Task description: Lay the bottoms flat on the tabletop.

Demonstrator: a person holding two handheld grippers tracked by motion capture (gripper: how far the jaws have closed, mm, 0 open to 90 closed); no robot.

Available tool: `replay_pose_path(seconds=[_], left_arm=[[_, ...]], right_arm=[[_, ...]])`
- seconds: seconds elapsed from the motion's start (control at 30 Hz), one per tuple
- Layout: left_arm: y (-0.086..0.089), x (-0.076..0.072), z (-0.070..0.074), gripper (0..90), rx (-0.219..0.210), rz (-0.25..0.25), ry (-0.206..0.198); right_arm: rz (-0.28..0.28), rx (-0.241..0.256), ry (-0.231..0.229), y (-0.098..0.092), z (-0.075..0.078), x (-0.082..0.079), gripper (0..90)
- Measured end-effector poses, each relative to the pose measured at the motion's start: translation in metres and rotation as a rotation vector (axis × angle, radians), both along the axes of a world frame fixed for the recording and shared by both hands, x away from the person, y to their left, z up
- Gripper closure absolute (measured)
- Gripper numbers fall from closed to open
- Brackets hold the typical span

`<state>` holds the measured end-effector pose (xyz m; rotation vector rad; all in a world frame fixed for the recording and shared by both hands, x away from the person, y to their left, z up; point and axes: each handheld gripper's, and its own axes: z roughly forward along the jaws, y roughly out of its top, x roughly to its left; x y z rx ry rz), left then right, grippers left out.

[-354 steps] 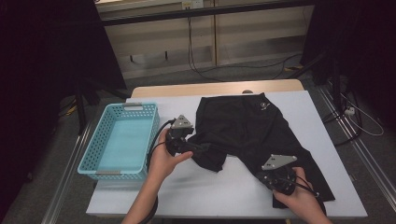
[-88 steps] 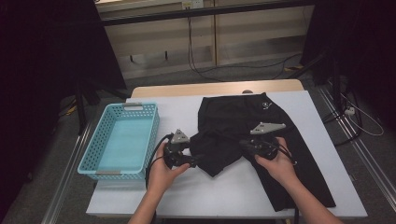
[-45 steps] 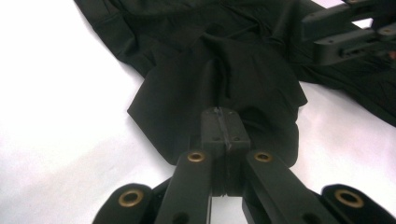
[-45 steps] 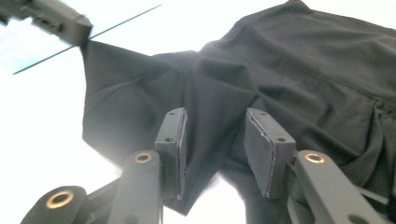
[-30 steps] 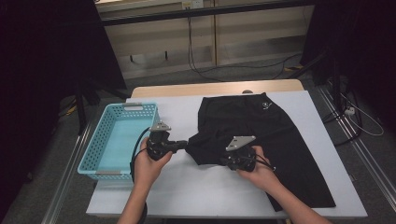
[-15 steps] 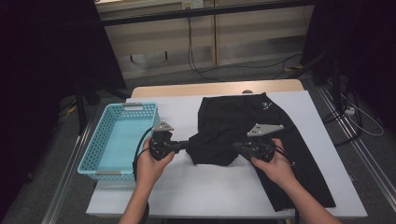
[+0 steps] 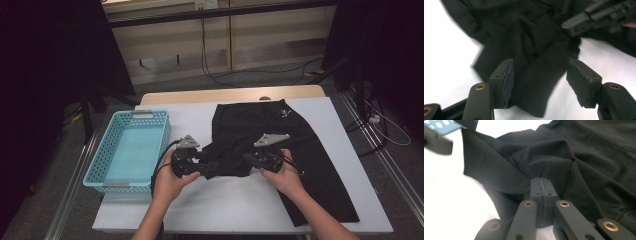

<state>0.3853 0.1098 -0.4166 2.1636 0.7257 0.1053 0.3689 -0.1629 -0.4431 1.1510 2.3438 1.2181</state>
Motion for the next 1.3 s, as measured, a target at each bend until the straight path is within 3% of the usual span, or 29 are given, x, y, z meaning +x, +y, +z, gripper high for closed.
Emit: replay_pose_path(seconds=[0.13, 0.23, 0.3, 0.37, 0.43, 0.53, 0.63, 0.77, 0.93, 1.0, 1.03, 1.1, 1.13, 1.3], left_arm=[[-0.01, -0.001, -0.018, 40.4, 0.063, -0.04, 0.045], [-0.01, 0.0, -0.028, 41.7, 0.109, -0.039, 0.051], [-0.007, 0.002, -0.029, 48.3, 0.096, -0.017, 0.064], [-0.006, 0.001, -0.028, 64.8, 0.113, -0.01, 0.086], [-0.005, 0.002, -0.026, 73.7, 0.129, -0.004, 0.091], [-0.002, 0.002, -0.023, 83.8, 0.109, 0.024, 0.099], [0.004, 0.003, -0.013, 84.8, 0.072, 0.031, 0.091], [0.01, 0.003, 0.0, 84.8, 0.013, 0.046, 0.09], [0.012, 0.004, 0.002, 84.8, -0.004, 0.052, 0.099], [0.013, 0.005, 0.002, 84.8, -0.009, 0.055, 0.097], [0.013, 0.005, 0.002, 84.8, -0.01, 0.056, 0.092], [0.014, 0.006, 0.004, 85.0, -0.016, 0.058, 0.087], [0.014, 0.006, 0.004, 86.7, -0.024, 0.062, 0.087], [0.016, 0.007, 0.006, 89.2, -0.022, 0.051, 0.101]], right_arm=[[0.001, -0.013, 0.011, 0.001, -0.002, 0.0, 88.9], [0.0, -0.031, 0.015, 0.001, -0.004, 0.0, 85.1], [-0.001, -0.05, 0.015, 0.002, -0.005, -0.001, 79.1], [0.012, -0.09, -0.008, 0.004, -0.004, -0.004, 74.5], [0.025, -0.087, -0.017, 0.007, -0.002, -0.008, 70.5], [0.052, -0.09, -0.031, 0.01, 0.002, -0.015, 69.2], [0.086, -0.135, -0.076, 0.012, 0.005, -0.024, 69.2], [0.132, -0.158, -0.044, 0.013, -0.002, -0.03, 69.0], [0.159, -0.194, -0.021, 0.02, -0.012, -0.028, 61.8], [0.158, -0.182, -0.023, 0.02, -0.013, -0.026, 62.1], [0.16, -0.18, -0.022, 0.02, -0.013, -0.027, 64.5], [0.177, -0.184, -0.024, 0.02, -0.012, -0.027, 85.4], [0.176, -0.2, -0.039, 0.02, -0.011, -0.028, 87.6], [0.176, -0.14, -0.013, 0.012, -0.002, -0.028, 90.0]])
